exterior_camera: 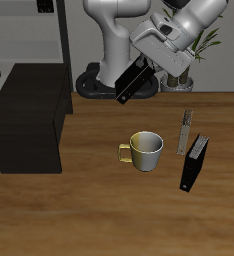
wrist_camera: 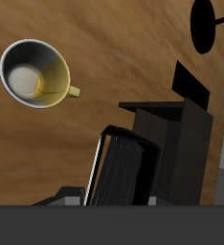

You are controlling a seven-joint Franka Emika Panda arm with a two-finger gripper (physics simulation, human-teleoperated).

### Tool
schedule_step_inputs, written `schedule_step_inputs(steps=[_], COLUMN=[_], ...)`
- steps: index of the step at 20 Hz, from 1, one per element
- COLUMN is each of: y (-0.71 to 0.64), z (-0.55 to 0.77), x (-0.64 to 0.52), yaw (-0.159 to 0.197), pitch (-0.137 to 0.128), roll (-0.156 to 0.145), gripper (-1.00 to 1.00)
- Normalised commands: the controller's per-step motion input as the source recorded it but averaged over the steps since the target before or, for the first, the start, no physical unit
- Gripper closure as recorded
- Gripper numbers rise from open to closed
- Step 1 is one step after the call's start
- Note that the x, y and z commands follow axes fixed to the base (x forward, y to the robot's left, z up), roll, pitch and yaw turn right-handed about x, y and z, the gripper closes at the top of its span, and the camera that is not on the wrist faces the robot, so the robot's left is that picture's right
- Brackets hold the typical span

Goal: Place the right black book in the top region of the shelf

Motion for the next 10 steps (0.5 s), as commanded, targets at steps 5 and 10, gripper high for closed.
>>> schedule_step_inputs(steps=[5, 10], y=[-0.10, -0.10], z=[0.08, 0.09], x=[0.09, 0.16], yaw=[-0.006, -0.038], pitch=[-0.030, -0.007], roll=[-0.087, -0.118], gripper=[1.00, 1.00])
